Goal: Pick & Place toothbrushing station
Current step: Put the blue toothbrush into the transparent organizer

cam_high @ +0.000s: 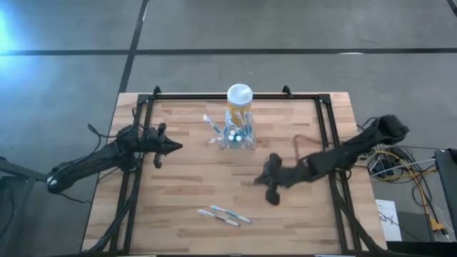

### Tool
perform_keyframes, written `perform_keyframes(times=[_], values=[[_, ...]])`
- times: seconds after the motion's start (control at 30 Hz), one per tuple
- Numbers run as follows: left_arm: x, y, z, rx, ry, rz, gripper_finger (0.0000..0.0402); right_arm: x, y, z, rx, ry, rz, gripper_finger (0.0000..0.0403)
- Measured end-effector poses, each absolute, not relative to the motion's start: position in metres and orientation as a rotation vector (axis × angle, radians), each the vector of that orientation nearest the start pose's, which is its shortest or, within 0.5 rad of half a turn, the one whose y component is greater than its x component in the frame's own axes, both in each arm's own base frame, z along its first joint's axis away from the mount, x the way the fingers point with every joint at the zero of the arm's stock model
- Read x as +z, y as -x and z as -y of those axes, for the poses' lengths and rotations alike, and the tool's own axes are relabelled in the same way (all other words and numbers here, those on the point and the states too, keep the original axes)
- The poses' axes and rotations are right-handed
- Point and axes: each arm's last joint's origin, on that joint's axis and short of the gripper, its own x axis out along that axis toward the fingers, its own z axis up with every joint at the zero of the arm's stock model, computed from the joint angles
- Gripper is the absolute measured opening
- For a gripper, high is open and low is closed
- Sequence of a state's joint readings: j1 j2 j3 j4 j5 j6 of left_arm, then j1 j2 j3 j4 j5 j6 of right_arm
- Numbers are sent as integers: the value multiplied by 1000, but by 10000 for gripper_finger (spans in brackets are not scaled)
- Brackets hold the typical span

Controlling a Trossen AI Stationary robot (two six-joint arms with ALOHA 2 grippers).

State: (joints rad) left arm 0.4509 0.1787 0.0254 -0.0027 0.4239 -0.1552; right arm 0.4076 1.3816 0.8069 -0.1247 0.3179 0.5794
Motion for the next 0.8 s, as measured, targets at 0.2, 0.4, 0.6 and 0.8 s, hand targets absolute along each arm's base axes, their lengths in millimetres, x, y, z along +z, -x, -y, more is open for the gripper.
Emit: perform_keyframes(times=[0.2,0.4,0.6,0.8], values=[[159,-99,-34,23,231,-128,7,198,-300,-147,-71,-350,-747,8],[159,-100,-33,-22,241,-124,7,192,-331,-183,-61,-305,-851,29],[160,-100,-33,-30,259,-112,7,197,-355,-210,-44,-351,-1005,105],[161,-100,-33,-41,275,-108,7,181,-370,-223,-182,-317,-1170,175]])
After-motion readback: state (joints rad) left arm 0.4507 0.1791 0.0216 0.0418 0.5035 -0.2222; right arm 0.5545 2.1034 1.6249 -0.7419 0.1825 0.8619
